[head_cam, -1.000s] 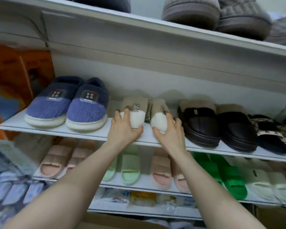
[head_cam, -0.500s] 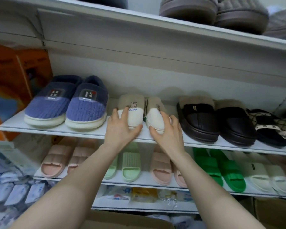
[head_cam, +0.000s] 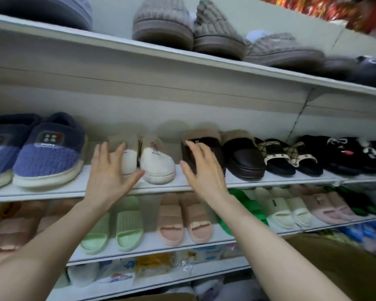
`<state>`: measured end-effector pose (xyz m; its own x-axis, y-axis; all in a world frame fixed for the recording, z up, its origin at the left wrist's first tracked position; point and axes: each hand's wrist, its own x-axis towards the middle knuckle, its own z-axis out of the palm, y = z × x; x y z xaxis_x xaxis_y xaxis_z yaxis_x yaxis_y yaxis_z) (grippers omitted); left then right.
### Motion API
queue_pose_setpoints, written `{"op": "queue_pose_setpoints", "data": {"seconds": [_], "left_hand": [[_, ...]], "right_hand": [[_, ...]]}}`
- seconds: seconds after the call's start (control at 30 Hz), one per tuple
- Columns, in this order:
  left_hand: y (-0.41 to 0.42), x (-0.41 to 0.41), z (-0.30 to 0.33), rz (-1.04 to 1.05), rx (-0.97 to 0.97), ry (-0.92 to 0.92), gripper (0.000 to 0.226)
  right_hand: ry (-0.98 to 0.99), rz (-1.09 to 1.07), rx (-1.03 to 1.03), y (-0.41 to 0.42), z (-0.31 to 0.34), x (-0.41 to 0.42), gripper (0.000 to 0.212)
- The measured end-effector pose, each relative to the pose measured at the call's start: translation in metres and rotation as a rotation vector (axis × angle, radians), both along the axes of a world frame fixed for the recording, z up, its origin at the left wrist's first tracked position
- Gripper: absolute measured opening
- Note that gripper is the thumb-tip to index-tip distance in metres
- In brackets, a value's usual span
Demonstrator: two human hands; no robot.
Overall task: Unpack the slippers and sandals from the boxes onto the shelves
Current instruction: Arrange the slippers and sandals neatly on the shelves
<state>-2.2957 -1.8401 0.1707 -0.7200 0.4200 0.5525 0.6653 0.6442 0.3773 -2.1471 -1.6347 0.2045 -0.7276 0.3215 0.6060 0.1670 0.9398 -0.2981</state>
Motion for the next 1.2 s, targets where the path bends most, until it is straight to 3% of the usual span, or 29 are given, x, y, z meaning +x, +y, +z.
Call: {"op": "queue_pose_setpoints", "data": {"seconds": [0.1, 0.17, 0.27, 0.37, 0.43, 0.6, 0.83, 1.2], "left_hand": [[0.038, 0.034, 0.02, -0.142, 0.081, 0.154, 0.079], [0.076, 0.059, 0.03, -0.206, 0.103, 0.143, 0.079], [0.142, 0.09, 0.029, -0.191, 0.066, -0.056, 0.096], [0.197, 0.105, 0.02, -0.072, -0.026, -0.25, 0.121], [0.218, 0.108, 0.014, -0.004, -0.036, -0.309, 0.123], [0.233, 0.115, 0.006, 0.117, 0.033, -0.272, 0.118], [0.241, 0.132, 0.003, 0.124, 0.084, -0.25, 0.115], [0.243, 0.13, -0.001, 0.123, 0.019, -0.195, 0.108]], "right_hand": [[0.102, -0.133, 0.031, 0.057, 0.006, 0.037, 0.056], [0.082, -0.232, -0.026, 0.098, 0.004, 0.055, 0.062], [-0.075, -0.304, -0.151, 0.151, -0.003, 0.071, 0.082], [-0.235, -0.227, -0.216, 0.187, -0.017, 0.077, 0.098], [-0.258, -0.166, -0.252, 0.202, -0.024, 0.074, 0.103], [-0.157, -0.124, -0.222, 0.207, -0.031, 0.065, 0.1], [-0.09, -0.059, -0.231, 0.2, -0.037, 0.069, 0.094], [-0.21, -0.033, -0.27, 0.2, -0.029, 0.066, 0.093]]}}
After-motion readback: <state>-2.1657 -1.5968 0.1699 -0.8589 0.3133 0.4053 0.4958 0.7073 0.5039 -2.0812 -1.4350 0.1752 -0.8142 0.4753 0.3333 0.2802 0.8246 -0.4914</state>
